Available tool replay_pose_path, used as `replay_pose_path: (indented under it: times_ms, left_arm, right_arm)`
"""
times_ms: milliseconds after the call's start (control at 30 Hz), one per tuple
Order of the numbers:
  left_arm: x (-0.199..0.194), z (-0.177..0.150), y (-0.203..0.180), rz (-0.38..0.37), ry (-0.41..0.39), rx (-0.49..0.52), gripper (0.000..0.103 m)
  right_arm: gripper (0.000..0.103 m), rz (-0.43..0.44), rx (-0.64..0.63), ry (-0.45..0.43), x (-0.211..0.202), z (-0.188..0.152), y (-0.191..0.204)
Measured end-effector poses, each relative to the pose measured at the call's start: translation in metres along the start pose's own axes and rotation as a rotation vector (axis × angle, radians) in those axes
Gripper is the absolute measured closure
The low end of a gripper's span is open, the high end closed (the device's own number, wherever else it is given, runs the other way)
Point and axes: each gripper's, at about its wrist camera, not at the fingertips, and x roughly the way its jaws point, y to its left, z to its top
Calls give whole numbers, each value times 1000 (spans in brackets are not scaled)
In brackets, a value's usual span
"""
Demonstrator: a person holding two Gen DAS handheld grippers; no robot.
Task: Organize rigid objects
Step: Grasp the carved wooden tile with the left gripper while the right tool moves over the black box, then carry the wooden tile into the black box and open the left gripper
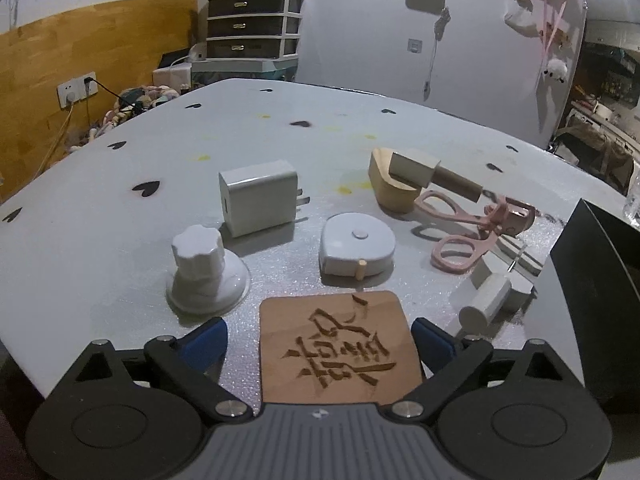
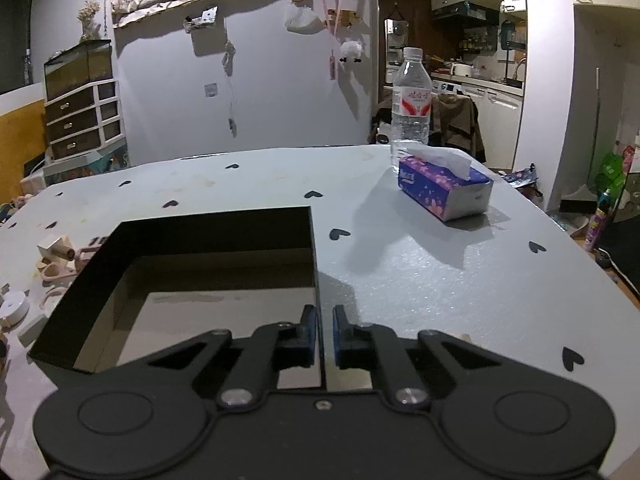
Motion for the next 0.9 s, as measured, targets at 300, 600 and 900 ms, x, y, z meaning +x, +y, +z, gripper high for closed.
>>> replay_pose_path:
  times_ms: [300,600,900]
  left_arm:
    - [-8,-4,-1,-29,-19,-2,23]
    - [-22,2,-3,-91,-53,-8,23]
    - [-37,29,-36,-190,-86,54,23]
  right_arm:
    - [99,14,16,23,6,-2,-2]
    - [100,3,3,46,4,0,4]
    - [100,12,7,55,5,1,4]
